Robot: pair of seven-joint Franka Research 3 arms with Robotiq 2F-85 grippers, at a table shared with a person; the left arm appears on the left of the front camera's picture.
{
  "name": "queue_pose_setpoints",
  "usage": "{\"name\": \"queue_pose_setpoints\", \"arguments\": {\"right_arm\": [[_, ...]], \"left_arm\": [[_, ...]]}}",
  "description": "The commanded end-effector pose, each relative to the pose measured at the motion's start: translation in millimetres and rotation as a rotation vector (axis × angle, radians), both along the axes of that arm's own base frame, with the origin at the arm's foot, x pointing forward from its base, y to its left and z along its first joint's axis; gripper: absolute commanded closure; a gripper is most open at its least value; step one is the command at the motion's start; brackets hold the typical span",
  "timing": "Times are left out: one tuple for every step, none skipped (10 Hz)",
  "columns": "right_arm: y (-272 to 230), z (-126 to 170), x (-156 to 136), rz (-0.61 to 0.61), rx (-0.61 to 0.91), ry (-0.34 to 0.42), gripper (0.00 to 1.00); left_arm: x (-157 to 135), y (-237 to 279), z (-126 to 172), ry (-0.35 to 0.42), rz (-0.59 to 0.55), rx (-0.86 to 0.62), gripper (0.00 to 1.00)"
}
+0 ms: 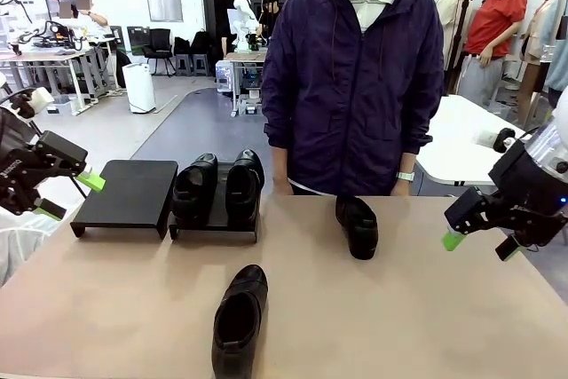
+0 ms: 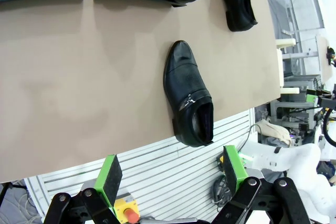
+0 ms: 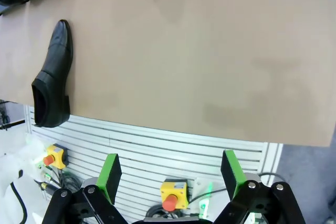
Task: Organize the shoes by placing them on the stand.
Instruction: Place the Shoe from the middle of the table onto the Shoes Stand.
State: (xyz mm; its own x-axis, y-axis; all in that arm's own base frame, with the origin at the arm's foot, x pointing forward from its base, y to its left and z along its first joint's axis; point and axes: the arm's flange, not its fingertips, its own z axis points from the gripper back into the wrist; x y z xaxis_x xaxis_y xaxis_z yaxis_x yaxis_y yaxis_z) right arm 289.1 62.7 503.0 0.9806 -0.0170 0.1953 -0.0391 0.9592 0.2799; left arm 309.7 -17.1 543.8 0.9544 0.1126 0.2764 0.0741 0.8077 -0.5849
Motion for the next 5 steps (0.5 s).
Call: {"name": "queue_pose_setpoints", "arguments": {"right_arm": [[-3.2, 1.2, 0.0, 0.016, 0.012, -0.002, 0.00], [-3.2, 1.2, 0.0, 0.016, 0.012, -0.002, 0.00], [-3.2, 1.2, 0.0, 0.016, 0.012, -0.002, 0.00], [-3.2, 1.2, 0.0, 0.016, 0.012, -0.002, 0.00], [-3.2, 1.2, 0.0, 0.016, 0.012, -0.002, 0.00]], "left_arm": [[-1.1, 0.7, -2.9, -0.012, -0.019, -0.019, 0.00], [-1.1, 0.7, -2.9, -0.012, -0.019, -0.019, 0.00], [-1.1, 0.7, -2.9, -0.012, -0.019, -0.019, 0.00], [-1.1, 0.7, -2.9, -0.012, -0.019, -0.019, 0.00], [0.0, 0.0, 0.0, 0.000, 0.000, 0.000, 0.00]]}}
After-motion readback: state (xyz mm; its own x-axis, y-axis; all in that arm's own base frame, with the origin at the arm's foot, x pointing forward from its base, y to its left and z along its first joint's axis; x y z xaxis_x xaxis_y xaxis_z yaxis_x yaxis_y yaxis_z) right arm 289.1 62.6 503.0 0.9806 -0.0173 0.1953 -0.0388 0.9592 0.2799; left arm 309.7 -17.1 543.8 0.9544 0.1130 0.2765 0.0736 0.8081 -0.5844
